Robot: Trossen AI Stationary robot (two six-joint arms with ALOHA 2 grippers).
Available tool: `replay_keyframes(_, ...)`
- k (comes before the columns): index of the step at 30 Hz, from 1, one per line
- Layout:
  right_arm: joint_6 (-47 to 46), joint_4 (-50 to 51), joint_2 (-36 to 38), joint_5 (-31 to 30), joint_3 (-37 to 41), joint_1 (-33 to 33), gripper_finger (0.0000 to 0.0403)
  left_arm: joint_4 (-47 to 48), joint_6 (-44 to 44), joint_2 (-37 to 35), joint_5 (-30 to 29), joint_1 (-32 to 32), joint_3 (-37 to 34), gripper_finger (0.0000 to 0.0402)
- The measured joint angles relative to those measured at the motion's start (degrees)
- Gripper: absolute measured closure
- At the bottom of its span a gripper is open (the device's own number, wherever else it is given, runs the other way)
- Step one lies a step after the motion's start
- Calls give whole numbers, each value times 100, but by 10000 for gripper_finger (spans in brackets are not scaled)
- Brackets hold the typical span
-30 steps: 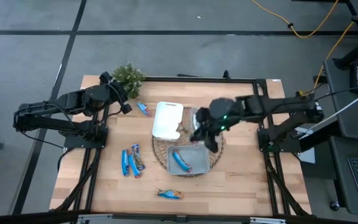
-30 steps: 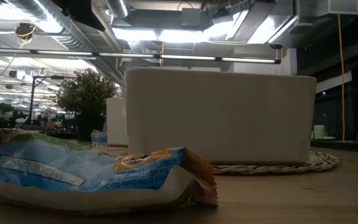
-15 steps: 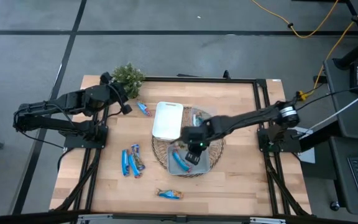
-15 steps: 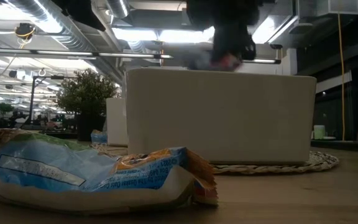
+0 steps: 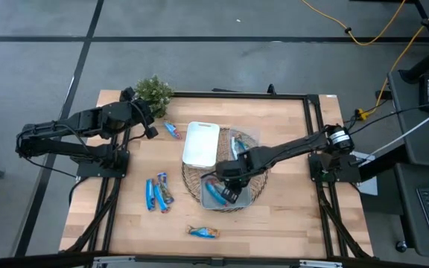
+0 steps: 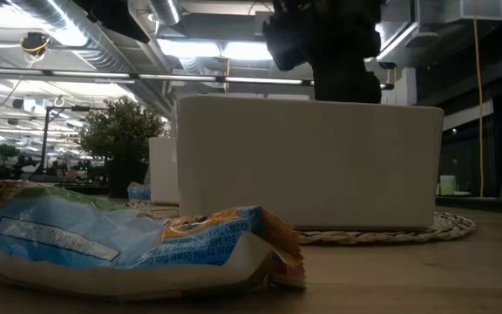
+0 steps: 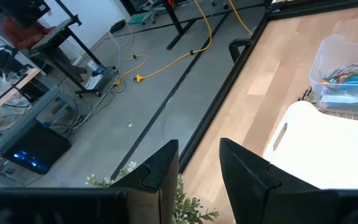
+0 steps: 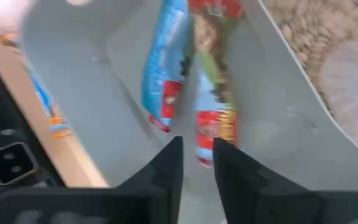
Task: Pick and place Granola Bars by type
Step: Put the top right red granola bar into the gray bin, then put the yellow granola bar into the transparent bin
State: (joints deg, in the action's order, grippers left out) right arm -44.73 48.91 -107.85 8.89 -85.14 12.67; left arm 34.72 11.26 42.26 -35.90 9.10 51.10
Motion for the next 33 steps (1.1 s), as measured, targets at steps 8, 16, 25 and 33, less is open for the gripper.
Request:
replay_keyframes(8, 984, 131, 0, -104, -667, 198, 228, 0, -17, 0, -2, 0, 1, 290)
replay_keyframes(16, 2659, 660, 0, -291, -1439, 803, 230, 0, -124, 0, -57, 2, 1, 290)
replay_keyframes(25, 2845, 1384, 2, -504, -2547, 1484, 236, 243, -226, 2, -59, 2, 1, 290)
replay_keyframes(33, 3033, 1199, 11, -1231, -3371, 1796, 236, 395, -602, 39, -59, 0, 1, 290)
